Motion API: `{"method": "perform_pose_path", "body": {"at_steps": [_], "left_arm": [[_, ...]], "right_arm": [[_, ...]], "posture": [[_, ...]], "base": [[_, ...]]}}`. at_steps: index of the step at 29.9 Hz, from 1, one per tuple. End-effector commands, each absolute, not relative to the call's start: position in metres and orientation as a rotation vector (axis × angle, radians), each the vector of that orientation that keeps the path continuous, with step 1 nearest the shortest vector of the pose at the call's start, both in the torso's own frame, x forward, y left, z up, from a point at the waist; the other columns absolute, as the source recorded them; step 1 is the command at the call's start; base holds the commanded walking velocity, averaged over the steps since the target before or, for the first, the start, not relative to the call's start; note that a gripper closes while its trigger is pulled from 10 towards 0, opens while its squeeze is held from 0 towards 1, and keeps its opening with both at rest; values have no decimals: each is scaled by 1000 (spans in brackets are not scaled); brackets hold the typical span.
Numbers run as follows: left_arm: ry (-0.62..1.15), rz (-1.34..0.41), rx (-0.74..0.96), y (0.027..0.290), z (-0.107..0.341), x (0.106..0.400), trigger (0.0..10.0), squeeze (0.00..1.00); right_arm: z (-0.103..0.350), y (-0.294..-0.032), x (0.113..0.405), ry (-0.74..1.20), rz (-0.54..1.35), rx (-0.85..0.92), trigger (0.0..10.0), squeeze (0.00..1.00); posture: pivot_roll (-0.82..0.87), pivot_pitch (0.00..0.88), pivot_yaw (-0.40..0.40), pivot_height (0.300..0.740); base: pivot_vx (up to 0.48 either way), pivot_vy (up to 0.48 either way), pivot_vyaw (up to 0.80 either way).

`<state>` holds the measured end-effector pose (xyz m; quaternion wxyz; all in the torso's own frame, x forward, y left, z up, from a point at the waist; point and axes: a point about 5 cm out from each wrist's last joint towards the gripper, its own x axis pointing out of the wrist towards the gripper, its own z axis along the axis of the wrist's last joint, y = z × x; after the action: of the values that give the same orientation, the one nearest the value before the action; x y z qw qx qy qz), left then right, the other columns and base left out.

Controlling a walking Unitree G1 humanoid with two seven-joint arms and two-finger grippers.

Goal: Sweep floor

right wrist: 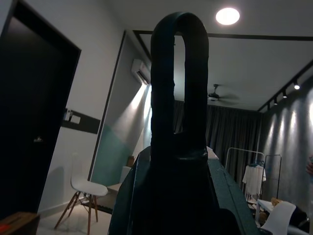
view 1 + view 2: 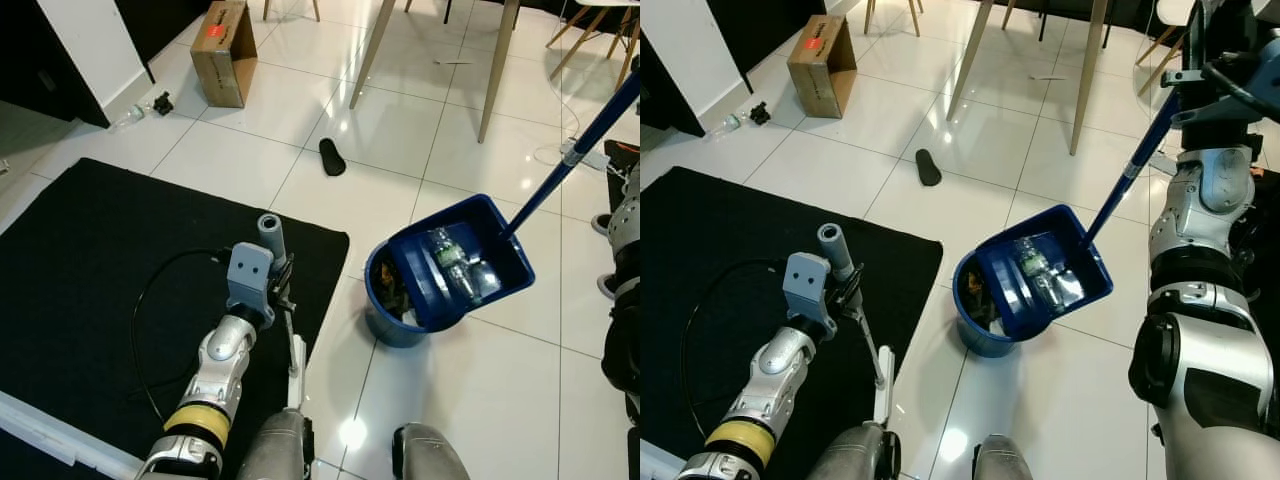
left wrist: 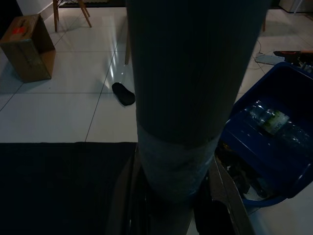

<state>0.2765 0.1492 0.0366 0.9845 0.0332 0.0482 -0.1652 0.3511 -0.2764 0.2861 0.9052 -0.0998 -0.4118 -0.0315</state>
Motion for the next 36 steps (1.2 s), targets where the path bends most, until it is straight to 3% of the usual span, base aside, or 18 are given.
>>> {"method": "perform_pose_path", "body": {"at_steps": [1, 20, 36], "left_arm": [[86, -338, 63, 145, 36, 276, 10000, 0], [78, -337, 66, 144, 37, 277, 10000, 0], [73, -332, 68, 146, 38, 277, 10000, 0]], "right_arm": [[308, -268, 346, -967, -40, -249, 10000, 0], [317, -258, 344, -1013, -19, -400, 10000, 0], [339, -280, 338, -1057, -220, -432, 10000, 0]], "posture": [[31, 48, 0, 740], [35, 44, 0, 740], [36, 52, 1, 740]], "base": [[0, 0, 0], [0, 0, 0], [0, 0, 0]]}}
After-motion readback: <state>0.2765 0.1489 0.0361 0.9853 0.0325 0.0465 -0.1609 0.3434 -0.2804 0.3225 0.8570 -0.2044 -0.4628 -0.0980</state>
